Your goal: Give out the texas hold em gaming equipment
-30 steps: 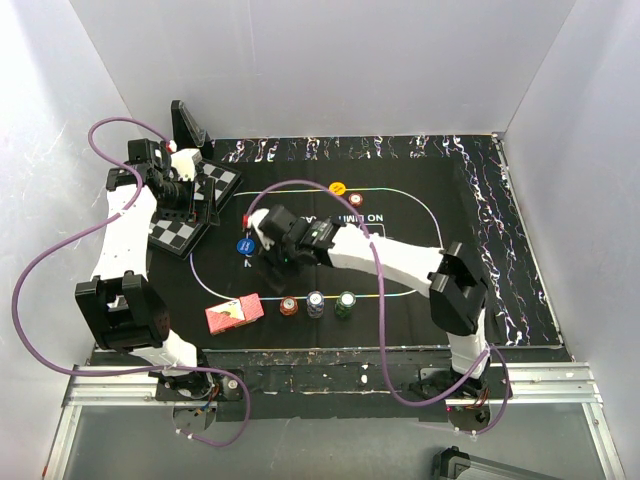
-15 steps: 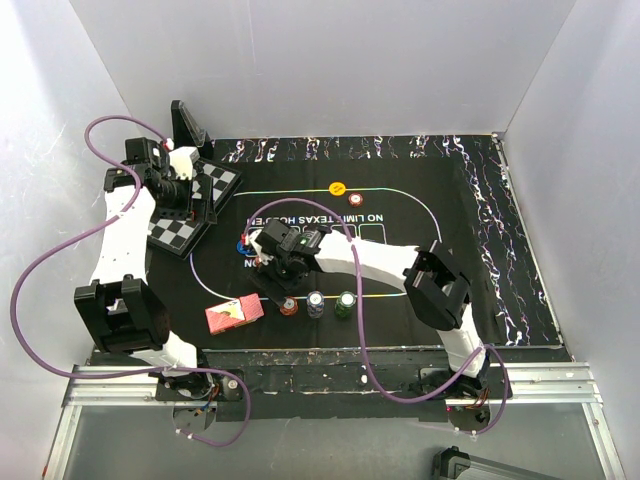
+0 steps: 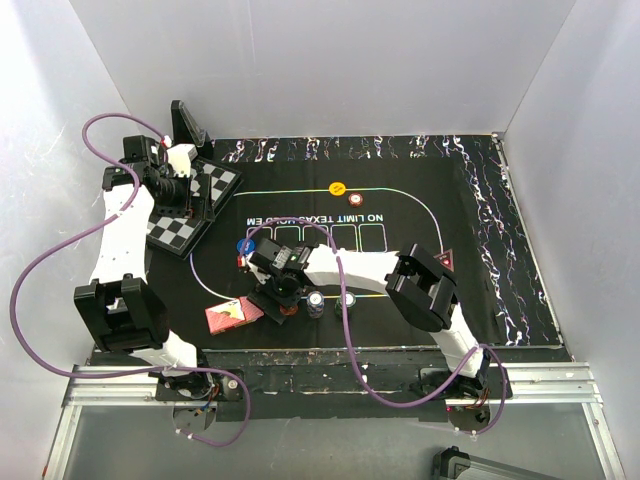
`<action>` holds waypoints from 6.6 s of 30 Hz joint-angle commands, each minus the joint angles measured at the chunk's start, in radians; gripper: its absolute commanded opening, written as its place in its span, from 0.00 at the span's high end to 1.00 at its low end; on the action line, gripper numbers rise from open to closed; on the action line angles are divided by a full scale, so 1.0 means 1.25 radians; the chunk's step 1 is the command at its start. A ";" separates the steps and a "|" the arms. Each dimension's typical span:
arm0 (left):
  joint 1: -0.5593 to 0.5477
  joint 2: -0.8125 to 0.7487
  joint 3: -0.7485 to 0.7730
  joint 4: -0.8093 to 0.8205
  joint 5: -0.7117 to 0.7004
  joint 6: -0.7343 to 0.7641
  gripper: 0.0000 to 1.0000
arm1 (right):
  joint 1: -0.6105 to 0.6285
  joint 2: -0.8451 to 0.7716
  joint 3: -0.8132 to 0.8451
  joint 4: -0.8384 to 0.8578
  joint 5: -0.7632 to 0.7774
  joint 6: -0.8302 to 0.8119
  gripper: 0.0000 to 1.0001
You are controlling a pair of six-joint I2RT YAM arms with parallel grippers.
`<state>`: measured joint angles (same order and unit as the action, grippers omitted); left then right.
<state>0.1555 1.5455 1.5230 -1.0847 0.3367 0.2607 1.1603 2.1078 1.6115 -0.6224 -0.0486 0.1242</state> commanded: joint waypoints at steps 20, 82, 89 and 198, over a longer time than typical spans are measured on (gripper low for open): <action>0.009 -0.026 0.011 0.022 0.010 -0.002 0.00 | 0.017 0.029 -0.015 -0.005 0.099 -0.034 0.35; 0.023 -0.019 0.019 0.003 0.029 0.032 0.00 | -0.489 -0.468 -0.527 -0.026 0.385 0.396 0.99; 0.022 -0.022 0.016 0.001 0.029 0.032 0.00 | -0.532 -0.462 -0.571 0.046 0.367 0.410 0.99; 0.024 -0.023 0.019 0.005 0.024 0.020 0.00 | -0.056 -0.185 -0.149 -0.059 0.052 0.174 0.53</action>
<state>0.1761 1.5455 1.5272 -1.0901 0.3660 0.2874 1.0870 1.8587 1.4101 -0.6823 0.0269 0.3408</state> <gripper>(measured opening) 0.995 0.513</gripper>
